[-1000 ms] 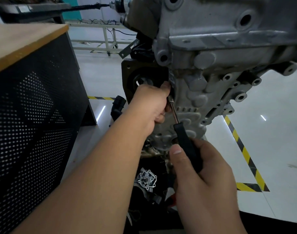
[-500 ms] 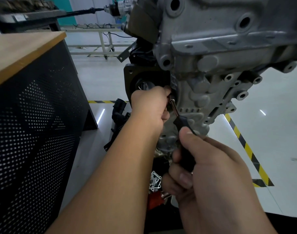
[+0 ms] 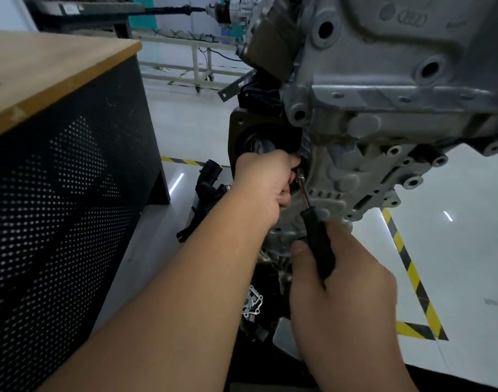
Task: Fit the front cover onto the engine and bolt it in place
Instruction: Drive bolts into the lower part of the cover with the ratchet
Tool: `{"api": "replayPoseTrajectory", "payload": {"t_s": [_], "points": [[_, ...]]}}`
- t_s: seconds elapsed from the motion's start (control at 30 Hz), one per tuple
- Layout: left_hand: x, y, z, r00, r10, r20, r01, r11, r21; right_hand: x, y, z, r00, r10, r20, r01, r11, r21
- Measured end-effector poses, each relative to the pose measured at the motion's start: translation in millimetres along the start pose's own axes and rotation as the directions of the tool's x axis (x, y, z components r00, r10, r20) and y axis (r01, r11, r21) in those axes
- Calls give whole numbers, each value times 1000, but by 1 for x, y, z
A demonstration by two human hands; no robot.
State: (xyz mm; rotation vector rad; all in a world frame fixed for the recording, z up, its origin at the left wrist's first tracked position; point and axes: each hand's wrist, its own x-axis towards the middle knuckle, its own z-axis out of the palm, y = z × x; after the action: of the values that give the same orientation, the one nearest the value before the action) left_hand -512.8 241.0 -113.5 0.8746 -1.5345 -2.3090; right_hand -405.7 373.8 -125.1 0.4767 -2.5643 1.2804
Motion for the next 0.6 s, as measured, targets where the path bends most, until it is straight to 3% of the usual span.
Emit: {"api": "replayPoseTrajectory", "payload": {"t_s": [0.07, 0.1, 0.2, 0.27, 0.4, 0.5, 0.57, 0.6], "points": [[-2, 0, 1, 1000, -14, 3, 14, 1000, -6, -3, 4, 6, 990, 137, 28, -139, 946, 293], [-1, 2, 0, 1000, -26, 18, 25, 1000, 10, -3, 5, 9, 972, 224, 72, -231, 855, 465], [-1, 11, -2, 995, -75, 58, 71, 995, 67, -3, 0, 12, 835, 461, 302, -485, 354, 800], [-1, 13, -3, 992, -103, 73, 96, 991, 92, -4, -2, 12, 758, 496, 423, -536, 104, 838], [-1, 16, -6, 985, -129, 118, 107, 979, 174, -4, -3, 10, 658, 443, 609, -563, -249, 788], [-7, 19, -8, 973, -170, 159, 139, 972, 189, -4, -2, 7, 643, 403, 652, -578, -304, 758], [-6, 15, -7, 982, -123, 142, 99, 981, 168, -5, 1, 9, 660, 420, 623, -589, -226, 776], [-5, 13, -6, 988, -90, 126, 69, 984, 167, -5, 3, 10, 685, 447, 575, -585, -134, 800]]}}
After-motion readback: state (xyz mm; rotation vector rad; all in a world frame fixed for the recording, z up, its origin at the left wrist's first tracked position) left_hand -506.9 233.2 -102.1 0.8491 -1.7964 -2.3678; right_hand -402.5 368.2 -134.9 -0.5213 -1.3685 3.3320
